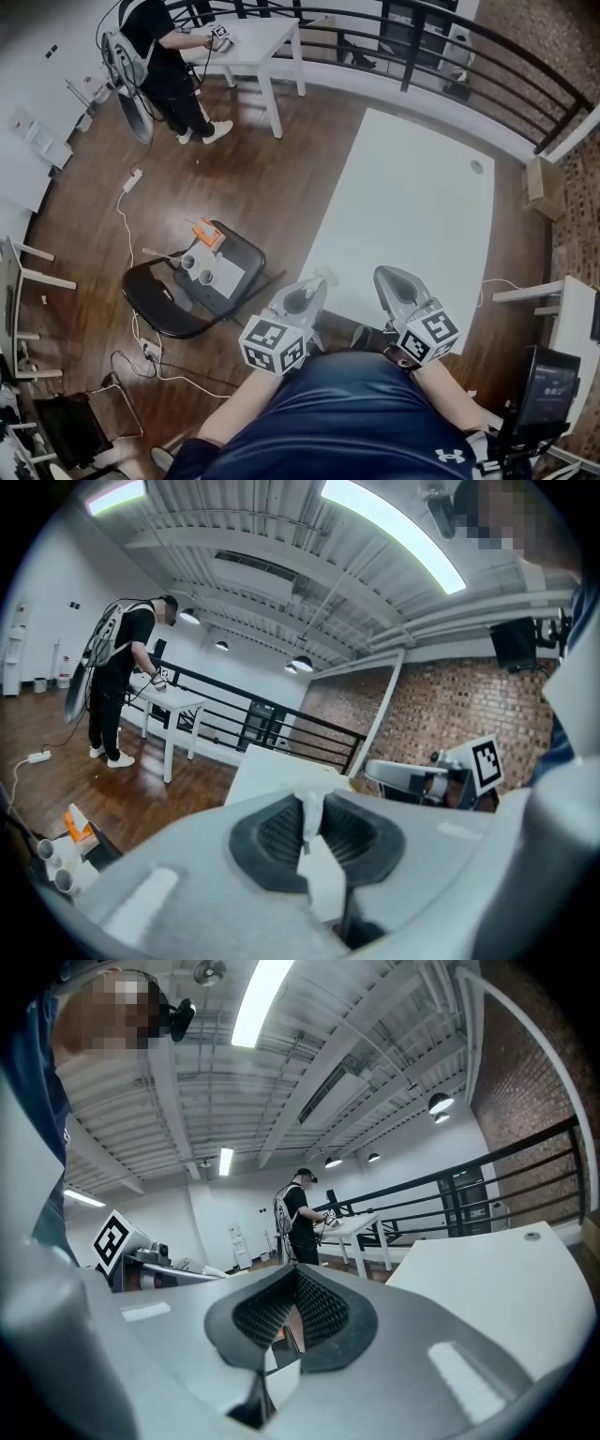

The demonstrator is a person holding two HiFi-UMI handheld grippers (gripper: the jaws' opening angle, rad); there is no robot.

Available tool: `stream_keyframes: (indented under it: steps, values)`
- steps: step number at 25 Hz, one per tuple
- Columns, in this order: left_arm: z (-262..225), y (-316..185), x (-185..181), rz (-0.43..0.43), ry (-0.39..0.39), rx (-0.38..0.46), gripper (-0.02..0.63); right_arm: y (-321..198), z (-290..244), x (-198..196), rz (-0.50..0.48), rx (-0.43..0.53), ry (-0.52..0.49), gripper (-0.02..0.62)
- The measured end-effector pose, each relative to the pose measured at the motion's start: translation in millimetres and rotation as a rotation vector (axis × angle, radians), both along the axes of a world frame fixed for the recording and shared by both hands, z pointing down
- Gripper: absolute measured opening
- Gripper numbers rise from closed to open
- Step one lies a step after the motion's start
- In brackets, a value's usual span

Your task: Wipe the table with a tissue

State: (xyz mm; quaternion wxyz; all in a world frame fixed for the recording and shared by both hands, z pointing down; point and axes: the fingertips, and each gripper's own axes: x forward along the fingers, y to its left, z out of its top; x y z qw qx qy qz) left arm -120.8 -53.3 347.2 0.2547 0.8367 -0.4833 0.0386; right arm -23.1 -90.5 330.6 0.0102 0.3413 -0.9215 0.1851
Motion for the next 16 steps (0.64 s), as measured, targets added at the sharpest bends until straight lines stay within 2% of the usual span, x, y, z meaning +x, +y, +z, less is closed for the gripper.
stream_keyframes:
  steps: [16]
  values:
    - [6.2,4.0,3.7,-0.011,-0.004,0.0,0.02,4.4,9.0,2.9,-0.014,-0.008,0.004,0.003]
